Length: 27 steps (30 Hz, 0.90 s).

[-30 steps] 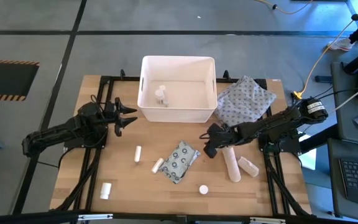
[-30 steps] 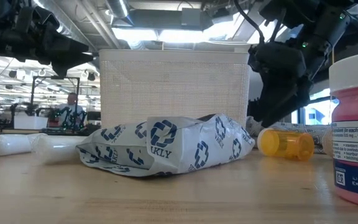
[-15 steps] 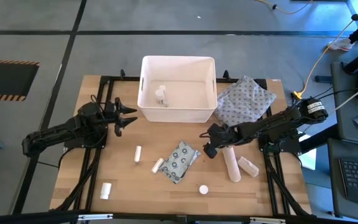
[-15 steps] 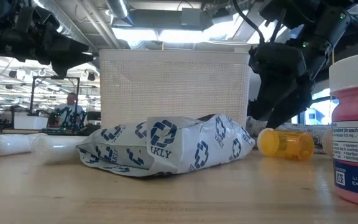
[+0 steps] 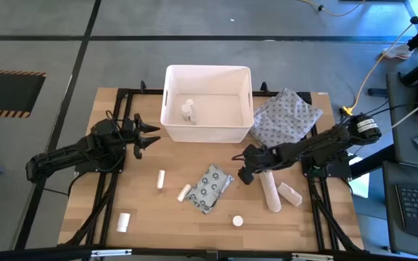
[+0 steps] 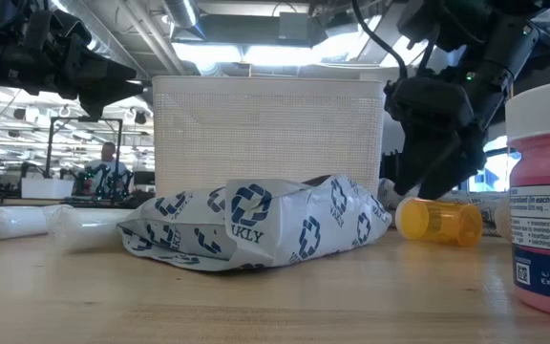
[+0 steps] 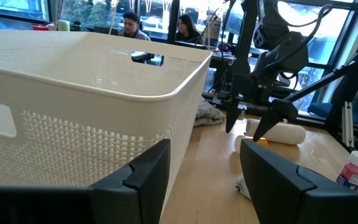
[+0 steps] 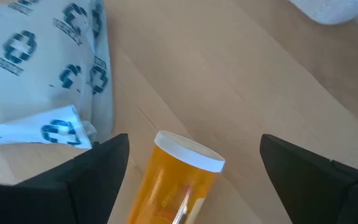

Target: Pick & place medical supplies in basket/bin

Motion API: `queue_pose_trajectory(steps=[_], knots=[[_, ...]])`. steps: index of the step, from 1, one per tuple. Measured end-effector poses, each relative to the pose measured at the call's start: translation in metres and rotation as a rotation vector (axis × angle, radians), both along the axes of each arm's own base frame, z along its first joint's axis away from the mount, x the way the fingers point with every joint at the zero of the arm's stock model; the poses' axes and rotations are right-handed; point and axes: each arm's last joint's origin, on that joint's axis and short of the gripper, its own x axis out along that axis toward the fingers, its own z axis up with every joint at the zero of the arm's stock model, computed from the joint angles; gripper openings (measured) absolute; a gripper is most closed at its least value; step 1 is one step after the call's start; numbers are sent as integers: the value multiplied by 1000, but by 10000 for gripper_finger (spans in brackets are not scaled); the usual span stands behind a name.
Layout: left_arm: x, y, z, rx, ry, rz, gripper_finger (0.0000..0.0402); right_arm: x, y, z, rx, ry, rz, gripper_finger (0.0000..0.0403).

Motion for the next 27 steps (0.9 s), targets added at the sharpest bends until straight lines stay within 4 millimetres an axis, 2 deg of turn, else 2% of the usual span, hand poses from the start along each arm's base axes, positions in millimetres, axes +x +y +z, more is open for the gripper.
queue_pose_trajectory(steps=[10, 17, 27], knots=[[0, 0, 0, 0, 0, 0, 187, 1, 0, -5, 66, 30, -6, 361], [0, 0, 0, 0, 0, 0, 187, 2, -13, -6, 142, 56, -50, 361], [0, 0, 0, 0, 0, 1, 187, 3, -26, -6, 157, 52, -94, 361]])
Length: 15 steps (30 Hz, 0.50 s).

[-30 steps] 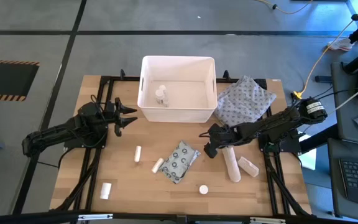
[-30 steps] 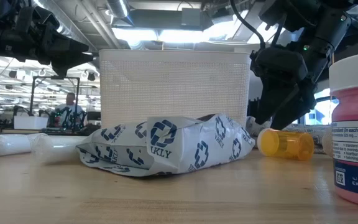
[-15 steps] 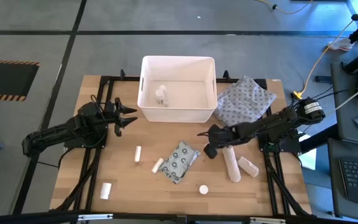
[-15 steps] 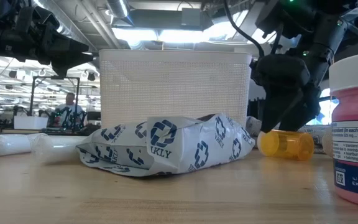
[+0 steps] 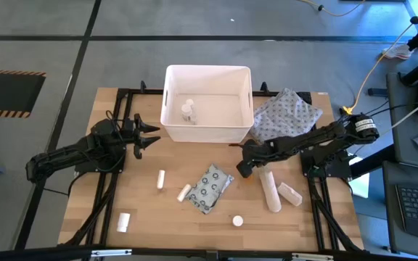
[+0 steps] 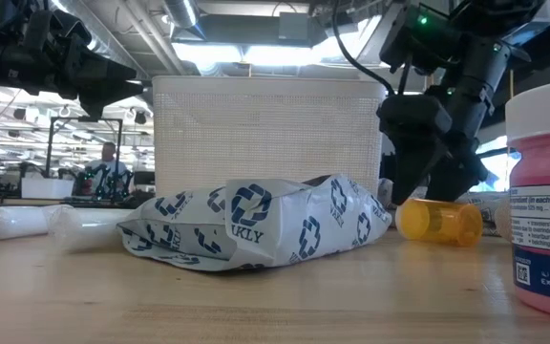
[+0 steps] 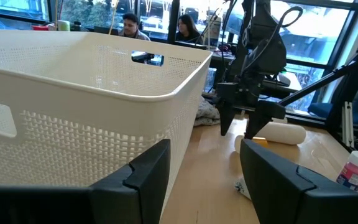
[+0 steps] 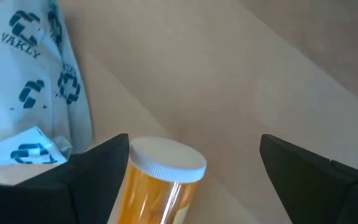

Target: Pick & place medical supplies in basket/bin

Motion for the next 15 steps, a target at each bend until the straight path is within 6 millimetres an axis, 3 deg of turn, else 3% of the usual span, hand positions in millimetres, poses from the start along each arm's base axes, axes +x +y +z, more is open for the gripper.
queue_pose_trajectory(steps=[15], knots=[[0, 0, 0, 0, 0, 0, 187, 5, 1, 3, -9, -50, 82, 361]])
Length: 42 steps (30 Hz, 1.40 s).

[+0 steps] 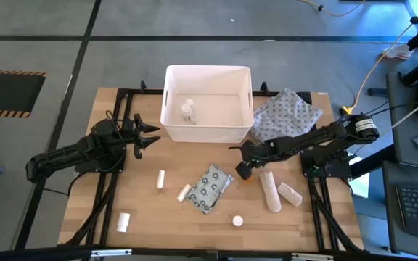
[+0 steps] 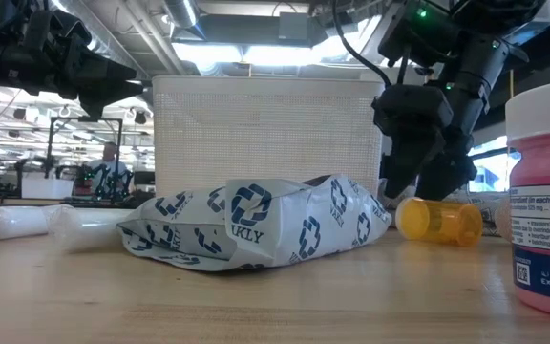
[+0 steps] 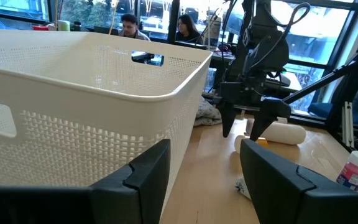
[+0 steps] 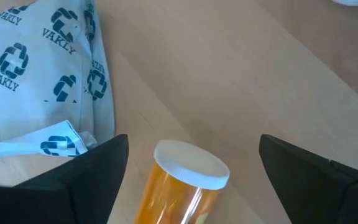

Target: Pick & place medical supplies in basket/bin

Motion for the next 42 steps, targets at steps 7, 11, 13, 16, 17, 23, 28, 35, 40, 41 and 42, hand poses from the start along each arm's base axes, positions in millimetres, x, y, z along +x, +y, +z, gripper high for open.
queue_pose_trajectory(steps=[7, 11, 13, 16, 17, 23, 28, 35, 40, 41, 42], knots=[[0, 0, 0, 0, 0, 0, 187, -1, 4, 0, -15, 4, 43, 362], [0, 0, 0, 0, 0, 0, 187, -1, 7, 0, -23, 8, 66, 362], [0, 0, 0, 0, 0, 0, 187, -1, 8, 0, -27, 9, 76, 362], [0, 0, 0, 0, 0, 0, 187, -2, 10, 0, -31, 8, 83, 361], [0, 0, 0, 0, 0, 0, 187, -2, 11, 0, -37, 8, 82, 361], [0, 0, 0, 0, 0, 0, 187, -3, 12, -1, -43, 23, 80, 343], [0, 0, 0, 0, 0, 0, 187, -2, 12, -9, -42, 57, 73, 321], [0, 0, 0, 0, 0, -1, 187, -1, 13, -12, -15, 67, 74, 305], [0, 0, 0, 0, 0, 0, 187, -1, 14, -12, 10, 70, 88, 282], [0, 0, 0, 0, 0, 0, 187, -1, 14, -12, 10, 71, 88, 275], [0, 0, 0, 0, 0, 0, 187, -1, 14, -12, 10, 70, 89, 269]])
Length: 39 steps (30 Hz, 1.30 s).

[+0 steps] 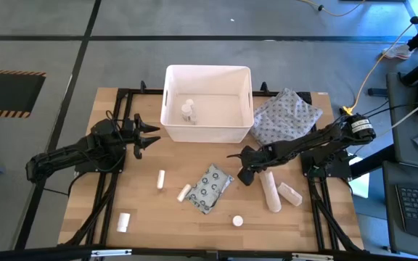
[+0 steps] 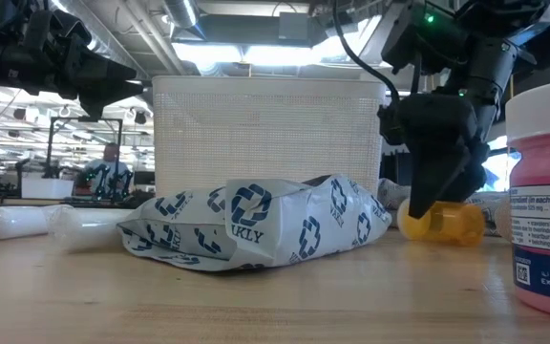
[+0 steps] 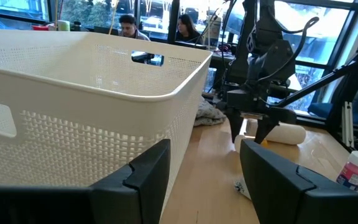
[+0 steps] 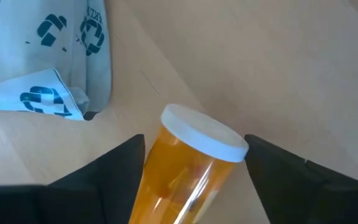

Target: Pick & place medical supplies in basket/bin

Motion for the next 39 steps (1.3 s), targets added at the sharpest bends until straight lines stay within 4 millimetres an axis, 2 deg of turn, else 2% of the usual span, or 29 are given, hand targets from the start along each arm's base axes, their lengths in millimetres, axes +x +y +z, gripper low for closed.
queue_pose_trajectory(steps=[9, 39], knots=[[0, 0, 0, 0, 0, 0, 187, 0, 0, 0, -10, -1, 23, 227], [0, 0, 0, 0, 0, 0, 187, 0, 2, 0, -54, -2, 128, 225]])
